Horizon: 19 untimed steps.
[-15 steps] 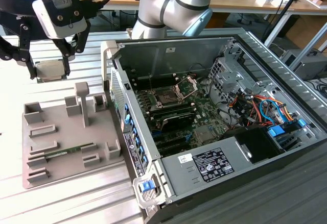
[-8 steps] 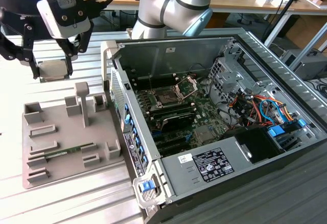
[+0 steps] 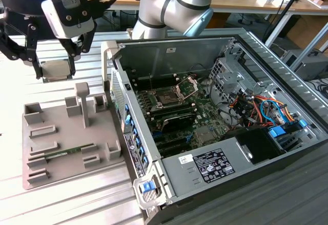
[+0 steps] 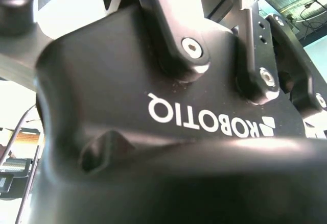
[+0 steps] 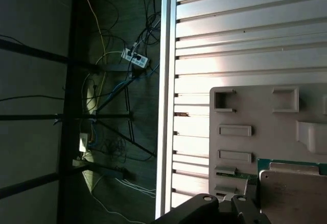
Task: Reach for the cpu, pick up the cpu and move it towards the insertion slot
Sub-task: 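Pick up the cpu and move it towards the insertion slot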
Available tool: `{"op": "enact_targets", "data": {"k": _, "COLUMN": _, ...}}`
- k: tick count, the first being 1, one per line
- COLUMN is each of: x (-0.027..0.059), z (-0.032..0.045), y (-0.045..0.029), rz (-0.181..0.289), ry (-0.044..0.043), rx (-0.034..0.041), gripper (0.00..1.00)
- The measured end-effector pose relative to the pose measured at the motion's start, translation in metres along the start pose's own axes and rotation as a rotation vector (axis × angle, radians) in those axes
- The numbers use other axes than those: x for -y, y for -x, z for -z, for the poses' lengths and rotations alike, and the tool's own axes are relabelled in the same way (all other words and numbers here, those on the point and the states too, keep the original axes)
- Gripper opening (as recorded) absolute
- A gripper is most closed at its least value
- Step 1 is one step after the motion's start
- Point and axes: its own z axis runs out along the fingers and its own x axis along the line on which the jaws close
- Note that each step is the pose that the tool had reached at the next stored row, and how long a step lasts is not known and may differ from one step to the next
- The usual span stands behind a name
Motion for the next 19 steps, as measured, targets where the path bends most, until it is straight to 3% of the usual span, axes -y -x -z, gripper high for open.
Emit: {"op": "enact_targets", "data": {"k": 19, "x": 0.0008, "z": 0.0000, "y": 0.0127, "rz": 0.000, "ry": -0.0009, "rx": 0.0000, "gripper": 0.55}}
